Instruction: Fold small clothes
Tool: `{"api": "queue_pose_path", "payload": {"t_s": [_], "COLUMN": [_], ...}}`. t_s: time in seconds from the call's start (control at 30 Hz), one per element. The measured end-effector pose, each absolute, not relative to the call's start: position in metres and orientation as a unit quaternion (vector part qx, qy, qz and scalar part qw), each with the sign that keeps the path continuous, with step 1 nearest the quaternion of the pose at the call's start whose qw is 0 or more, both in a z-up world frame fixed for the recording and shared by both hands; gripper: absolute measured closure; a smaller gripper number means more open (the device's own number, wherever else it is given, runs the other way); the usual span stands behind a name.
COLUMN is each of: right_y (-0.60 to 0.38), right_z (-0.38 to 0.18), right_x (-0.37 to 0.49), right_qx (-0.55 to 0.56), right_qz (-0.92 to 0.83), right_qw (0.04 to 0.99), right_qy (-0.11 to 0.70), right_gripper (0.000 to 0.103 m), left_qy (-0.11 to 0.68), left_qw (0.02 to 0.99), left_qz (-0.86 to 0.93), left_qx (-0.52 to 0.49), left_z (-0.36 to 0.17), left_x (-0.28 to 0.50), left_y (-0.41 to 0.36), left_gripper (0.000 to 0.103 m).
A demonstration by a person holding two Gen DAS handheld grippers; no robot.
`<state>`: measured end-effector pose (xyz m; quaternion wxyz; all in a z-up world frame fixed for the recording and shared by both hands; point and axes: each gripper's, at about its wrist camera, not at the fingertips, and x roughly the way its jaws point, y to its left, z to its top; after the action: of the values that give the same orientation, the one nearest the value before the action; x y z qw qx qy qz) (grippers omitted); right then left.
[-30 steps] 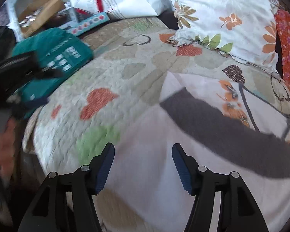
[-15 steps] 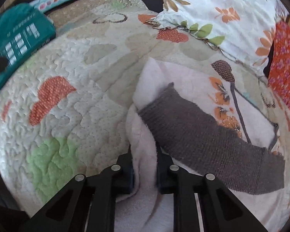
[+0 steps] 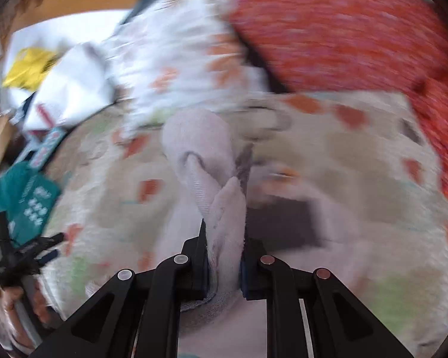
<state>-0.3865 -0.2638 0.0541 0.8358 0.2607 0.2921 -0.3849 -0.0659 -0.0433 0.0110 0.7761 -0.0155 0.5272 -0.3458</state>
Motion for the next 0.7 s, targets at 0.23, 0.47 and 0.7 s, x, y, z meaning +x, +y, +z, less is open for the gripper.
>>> {"api": "queue_pose_path", "payload": {"t_s": [0.23, 0.47, 0.7], "right_y": [-0.302, -0.305, -0.354], "right_z": [-0.021, 0.005, -0.003], "right_x": [-0.478, -0.511, -0.480], "right_qx": [0.393, 0.401, 0.394], "right_qz": [-0.363, -0.384, -0.380], "right_qw": [0.785, 0.797, 0.788], "right_qy": [0.310, 0.238, 0.281], "right_gripper": [0.081, 0.066, 0.048], "left_qy": [0.524, 0.498, 0.503], "left_qw": [0.719, 0.673, 0.634], "left_qz": [-0.454, -0.541, -0.570], "left_qx": [0.038, 0.076, 0.141], "left_z": [0.007, 0.028, -0.010], "left_x": [-0.145, -0.228, -0.285], "left_y": [-0.102, -0.159, -0.189], "left_gripper": [0.026, 0.026, 0.026]}}
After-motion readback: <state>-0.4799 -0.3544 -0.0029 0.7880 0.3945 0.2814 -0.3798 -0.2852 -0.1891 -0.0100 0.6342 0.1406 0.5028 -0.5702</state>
